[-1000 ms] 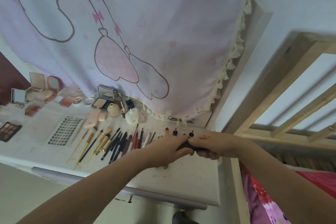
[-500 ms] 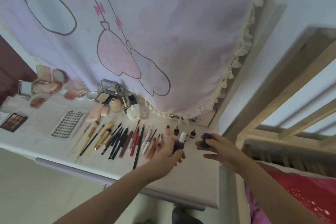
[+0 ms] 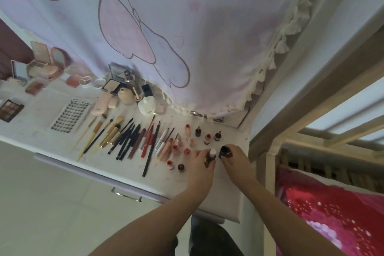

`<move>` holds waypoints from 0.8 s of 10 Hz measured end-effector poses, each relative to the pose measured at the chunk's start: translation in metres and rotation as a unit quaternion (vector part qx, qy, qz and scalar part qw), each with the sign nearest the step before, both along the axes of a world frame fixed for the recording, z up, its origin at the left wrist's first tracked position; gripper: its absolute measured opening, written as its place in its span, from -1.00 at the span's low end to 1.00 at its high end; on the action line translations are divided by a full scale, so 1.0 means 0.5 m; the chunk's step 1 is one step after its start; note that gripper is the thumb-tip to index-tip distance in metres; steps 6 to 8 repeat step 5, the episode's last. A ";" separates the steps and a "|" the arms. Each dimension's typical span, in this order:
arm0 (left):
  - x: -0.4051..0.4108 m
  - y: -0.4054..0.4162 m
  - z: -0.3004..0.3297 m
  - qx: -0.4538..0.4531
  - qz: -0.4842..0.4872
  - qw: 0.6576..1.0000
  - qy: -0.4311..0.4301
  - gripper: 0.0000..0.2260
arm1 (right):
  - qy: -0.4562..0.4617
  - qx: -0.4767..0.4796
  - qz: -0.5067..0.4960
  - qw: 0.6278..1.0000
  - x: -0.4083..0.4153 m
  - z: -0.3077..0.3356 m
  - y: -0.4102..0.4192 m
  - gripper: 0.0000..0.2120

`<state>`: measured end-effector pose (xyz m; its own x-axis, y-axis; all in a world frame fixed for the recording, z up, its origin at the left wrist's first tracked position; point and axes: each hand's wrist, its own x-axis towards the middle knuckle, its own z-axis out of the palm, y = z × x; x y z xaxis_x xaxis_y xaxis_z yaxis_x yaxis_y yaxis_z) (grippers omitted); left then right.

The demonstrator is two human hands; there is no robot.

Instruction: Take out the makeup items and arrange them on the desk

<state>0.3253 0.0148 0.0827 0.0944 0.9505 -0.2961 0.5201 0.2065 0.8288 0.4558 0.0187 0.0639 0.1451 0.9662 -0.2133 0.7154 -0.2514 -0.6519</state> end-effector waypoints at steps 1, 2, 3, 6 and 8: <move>0.010 0.011 -0.011 0.013 0.026 0.999 0.034 -0.87 | 0.007 0.009 0.008 1.000 -0.006 -0.010 0.005 -0.90; 0.019 0.015 -0.018 0.017 0.038 0.997 0.066 -0.87 | 0.005 0.025 0.017 1.000 -0.011 -0.015 0.004 -0.84; 0.019 0.012 -0.025 0.002 0.047 0.996 0.074 -0.86 | 0.000 0.012 0.013 1.000 -0.012 -0.022 0.005 -0.83; 0.021 -0.002 -0.018 -0.029 0.059 0.996 0.056 -0.60 | 0.042 -0.030 -0.002 0.999 -0.001 -0.029 0.001 -0.60; 0.021 -0.002 -0.018 -0.029 0.059 0.996 0.056 -0.60 | 0.042 -0.030 -0.002 0.999 -0.001 -0.029 0.001 -0.60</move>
